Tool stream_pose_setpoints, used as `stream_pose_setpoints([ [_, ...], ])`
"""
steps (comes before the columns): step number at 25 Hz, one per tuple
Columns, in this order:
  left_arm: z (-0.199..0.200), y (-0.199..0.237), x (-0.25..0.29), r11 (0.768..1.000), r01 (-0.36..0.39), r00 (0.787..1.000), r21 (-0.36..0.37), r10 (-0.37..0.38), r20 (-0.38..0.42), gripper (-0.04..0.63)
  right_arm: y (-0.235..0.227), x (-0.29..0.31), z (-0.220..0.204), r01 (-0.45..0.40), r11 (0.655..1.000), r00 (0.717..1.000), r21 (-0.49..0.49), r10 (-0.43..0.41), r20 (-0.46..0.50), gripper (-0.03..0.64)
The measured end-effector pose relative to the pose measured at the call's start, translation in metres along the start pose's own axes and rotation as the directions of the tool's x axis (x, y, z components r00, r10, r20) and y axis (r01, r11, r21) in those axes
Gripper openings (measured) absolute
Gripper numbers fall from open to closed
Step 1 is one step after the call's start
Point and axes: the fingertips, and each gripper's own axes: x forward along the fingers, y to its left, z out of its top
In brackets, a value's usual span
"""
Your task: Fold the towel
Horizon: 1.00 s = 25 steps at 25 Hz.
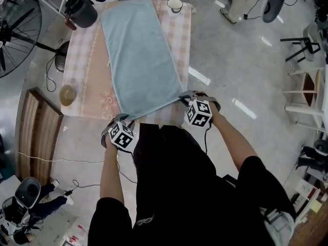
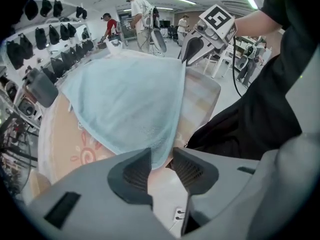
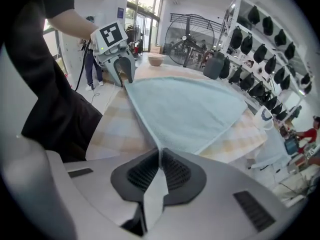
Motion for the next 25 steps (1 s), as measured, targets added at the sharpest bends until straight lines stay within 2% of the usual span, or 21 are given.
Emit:
stream_pose_setpoints([
  [1, 0.003, 0.003, -0.001, 1.0, -0.021, 1.0, -0.015, 0.022, 0.016, 0.102, -0.001, 0.0, -0.001, 0.0, 1.0, 1.0, 0.011, 0.0, 0.006, 0.025],
  [2, 0.005, 0.006, -0.002, 0.999, -0.042, 0.999, -0.029, 0.043, 0.032, 0.015, -0.002, -0.001, -0.002, 0.0, 1.0, 1.0, 0.023, -0.001, 0.013, 0.023],
  [7, 0.003, -0.001, -0.005, 0.997, -0.045, 0.997, -0.063, 0.049, 0.062, 0.014, 0.008, -0.005, -0.002, -0.015, 0.996, 0.998, 0.087, 0.01, 0.054, 0.021],
  [13, -0.014, -0.033, -0.016, 0.984, 0.045, 0.994, -0.175, -0.027, 0.106, 0.014, 0.041, -0.02, -0.003, -0.08, 0.992, 0.995, 0.097, 0.073, 0.074, 0.021],
  [17, -0.017, -0.057, -0.029, 0.975, 0.093, 0.988, -0.201, -0.066, 0.136, 0.014, 0.061, -0.033, -0.009, -0.111, 0.988, 0.992, 0.104, 0.103, 0.077, 0.021],
  [21, -0.009, -0.058, -0.053, 0.963, 0.096, 0.982, -0.253, -0.05, 0.184, 0.014, 0.067, -0.048, -0.007, -0.109, 0.987, 0.99, 0.12, 0.097, 0.099, 0.021],
  [25, 0.009, -0.041, -0.079, 0.949, 0.11, 0.966, -0.294, -0.033, 0.255, 0.014, 0.049, -0.065, 0.012, -0.079, 0.991, 0.989, 0.108, 0.064, 0.135, 0.02],
])
